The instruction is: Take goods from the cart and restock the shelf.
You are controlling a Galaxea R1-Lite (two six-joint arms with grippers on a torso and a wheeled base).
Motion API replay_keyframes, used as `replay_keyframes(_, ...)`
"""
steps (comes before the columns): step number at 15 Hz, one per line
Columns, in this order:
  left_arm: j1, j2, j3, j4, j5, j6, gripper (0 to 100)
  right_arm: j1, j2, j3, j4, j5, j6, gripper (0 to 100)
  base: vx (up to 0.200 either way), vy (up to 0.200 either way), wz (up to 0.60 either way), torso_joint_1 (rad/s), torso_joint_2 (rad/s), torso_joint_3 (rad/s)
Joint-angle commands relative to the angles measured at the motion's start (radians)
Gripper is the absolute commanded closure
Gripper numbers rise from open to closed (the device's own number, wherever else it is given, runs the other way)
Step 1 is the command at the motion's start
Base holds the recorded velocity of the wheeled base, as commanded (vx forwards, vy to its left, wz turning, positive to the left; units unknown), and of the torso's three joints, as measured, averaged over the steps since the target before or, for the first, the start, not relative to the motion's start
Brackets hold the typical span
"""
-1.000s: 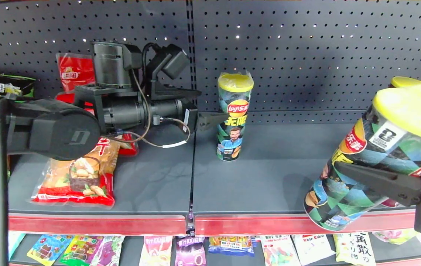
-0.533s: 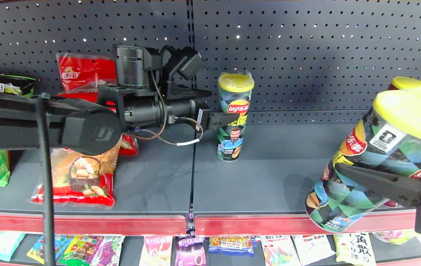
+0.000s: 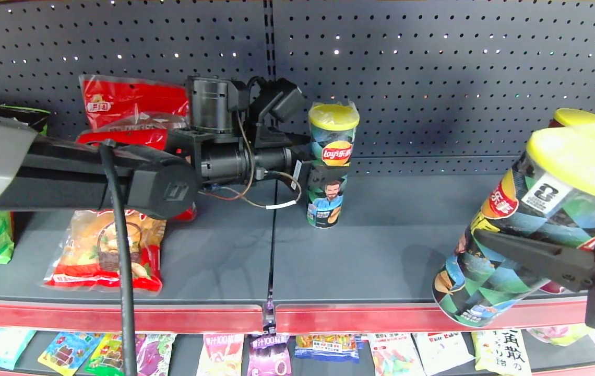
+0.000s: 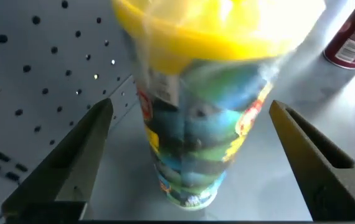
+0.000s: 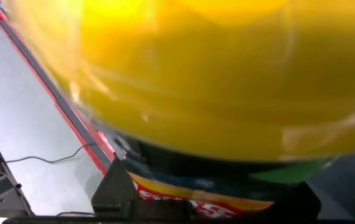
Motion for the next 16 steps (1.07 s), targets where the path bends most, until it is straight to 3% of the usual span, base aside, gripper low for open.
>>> replay_keyframes(1,-0.001,0.034,-0.034,0.002,-0.001,0.0,100,-0.001,0.002,0.0,0.0,0.001,-0.001,100,0.0,0.0,0.0,0.0,0.0,0.0)
replay_keyframes(7,-0.01,0.032,-0.022,0.001,-0.01,0.0,100,-0.013,0.007,0.0,0.0,0.002,-0.001,100,0.0,0.0,0.0,0.0,0.0,0.0)
replay_keyframes(10,-0.009,-0.106,0.135,0.001,-0.053,0.0,100,-0.013,0.008,-0.002,0.0,0.002,-0.001,100,0.0,0.0,0.0,0.0,0.0,0.0)
replay_keyframes(12,-0.035,-0.201,0.245,0.001,-0.051,-0.002,100,-0.013,0.011,0.0,0.0,0.005,-0.002,100,0.0,0.0,0.0,0.0,0.0,0.0)
replay_keyframes(16,-0.081,-0.284,0.365,-0.002,-0.048,-0.003,100,-0.012,0.016,0.0,0.0,0.007,-0.002,100,0.0,0.0,0.0,0.0,0.0,0.0)
